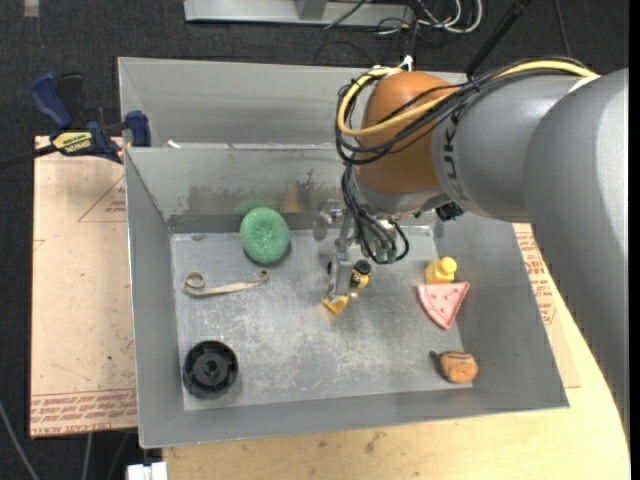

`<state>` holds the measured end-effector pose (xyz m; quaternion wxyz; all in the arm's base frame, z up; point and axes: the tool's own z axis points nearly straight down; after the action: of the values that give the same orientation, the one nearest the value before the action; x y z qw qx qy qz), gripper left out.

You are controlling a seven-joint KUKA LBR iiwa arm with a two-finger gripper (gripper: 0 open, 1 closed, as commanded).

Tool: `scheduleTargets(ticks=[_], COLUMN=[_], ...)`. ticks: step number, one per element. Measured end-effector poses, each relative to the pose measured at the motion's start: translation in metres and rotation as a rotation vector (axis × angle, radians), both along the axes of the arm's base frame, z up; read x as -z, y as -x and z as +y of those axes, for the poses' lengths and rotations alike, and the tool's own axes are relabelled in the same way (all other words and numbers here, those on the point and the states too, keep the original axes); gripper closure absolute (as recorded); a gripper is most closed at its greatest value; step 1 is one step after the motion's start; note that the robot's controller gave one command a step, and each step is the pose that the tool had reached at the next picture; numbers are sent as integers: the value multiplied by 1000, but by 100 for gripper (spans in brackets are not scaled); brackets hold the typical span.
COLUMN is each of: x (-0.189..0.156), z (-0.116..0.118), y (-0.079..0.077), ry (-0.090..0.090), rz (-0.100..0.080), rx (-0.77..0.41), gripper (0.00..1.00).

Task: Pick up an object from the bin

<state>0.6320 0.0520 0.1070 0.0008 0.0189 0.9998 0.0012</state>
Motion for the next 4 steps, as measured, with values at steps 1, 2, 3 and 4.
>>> scheduleTargets(ticks=[1, 2, 3, 4], x=[16, 20, -18, -6], z=[-22, -41, -51, -53], y=[-4, -17, 7, -3], ry=[2, -1, 1, 3], rz=[-5, -3, 4, -12], rx=[-77, -61, 12, -74], gripper=[0, 0, 0, 0])
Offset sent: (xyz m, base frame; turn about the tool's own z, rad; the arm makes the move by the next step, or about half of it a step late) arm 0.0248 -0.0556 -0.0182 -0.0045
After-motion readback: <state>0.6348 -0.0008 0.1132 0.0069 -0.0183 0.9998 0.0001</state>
